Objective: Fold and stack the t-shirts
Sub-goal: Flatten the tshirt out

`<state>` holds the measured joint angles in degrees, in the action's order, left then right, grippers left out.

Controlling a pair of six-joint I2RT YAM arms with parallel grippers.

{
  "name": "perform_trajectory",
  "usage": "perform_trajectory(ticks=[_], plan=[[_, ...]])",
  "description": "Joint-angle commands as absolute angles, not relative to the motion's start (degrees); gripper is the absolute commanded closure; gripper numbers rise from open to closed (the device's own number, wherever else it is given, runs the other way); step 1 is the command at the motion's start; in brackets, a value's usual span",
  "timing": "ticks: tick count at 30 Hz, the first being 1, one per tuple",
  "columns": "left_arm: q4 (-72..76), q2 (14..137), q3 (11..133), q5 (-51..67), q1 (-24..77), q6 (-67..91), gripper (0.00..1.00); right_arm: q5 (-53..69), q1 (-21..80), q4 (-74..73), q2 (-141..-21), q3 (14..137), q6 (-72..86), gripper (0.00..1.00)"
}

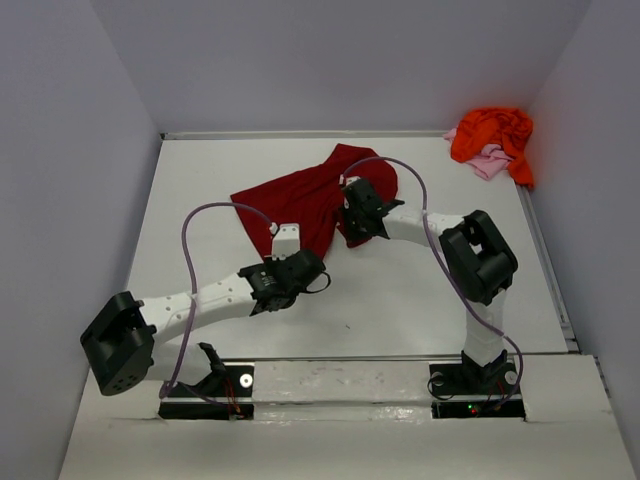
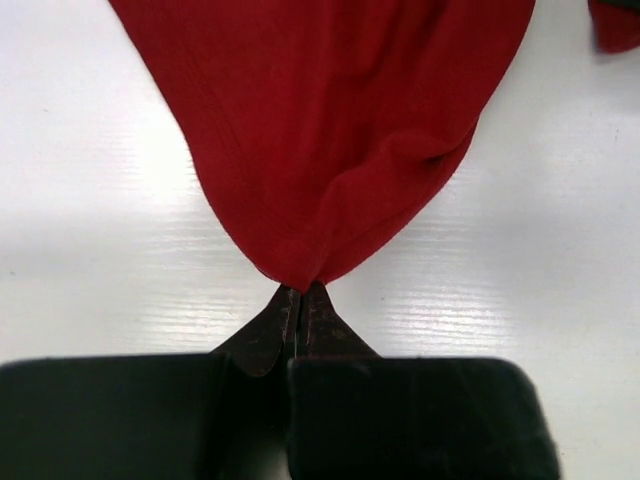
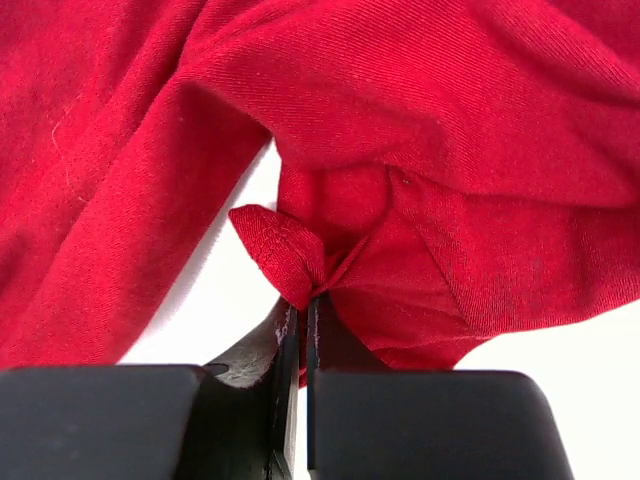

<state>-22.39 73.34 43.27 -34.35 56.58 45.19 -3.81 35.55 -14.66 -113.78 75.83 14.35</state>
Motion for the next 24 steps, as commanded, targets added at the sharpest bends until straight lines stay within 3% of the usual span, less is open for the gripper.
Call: perform_trajectory(ticks=[1,6,13,24], plan=[[-26.0,68.8,46.2,-38.4,54.6,41.6,1.0,-3.0,35.6,-15.7,-113.0,73.3,14.4,1.0],[-27.0,65.6,47.1,-39.8,52.6,39.8,1.0,-9.0,35.6,-19.8,-106.0,72.9,13.3,1.0],[-25.0,61.8,46.2,-39.0,49.8,38.9,1.0,-26.4,35.1,-30.1,-99.4,72.3,12.3,1.0],[-29.1,58.9,49.2,-41.3,47.3,37.3,1.0,-37.0,30.1,-35.5,-94.0,70.8,15.2,1.0]])
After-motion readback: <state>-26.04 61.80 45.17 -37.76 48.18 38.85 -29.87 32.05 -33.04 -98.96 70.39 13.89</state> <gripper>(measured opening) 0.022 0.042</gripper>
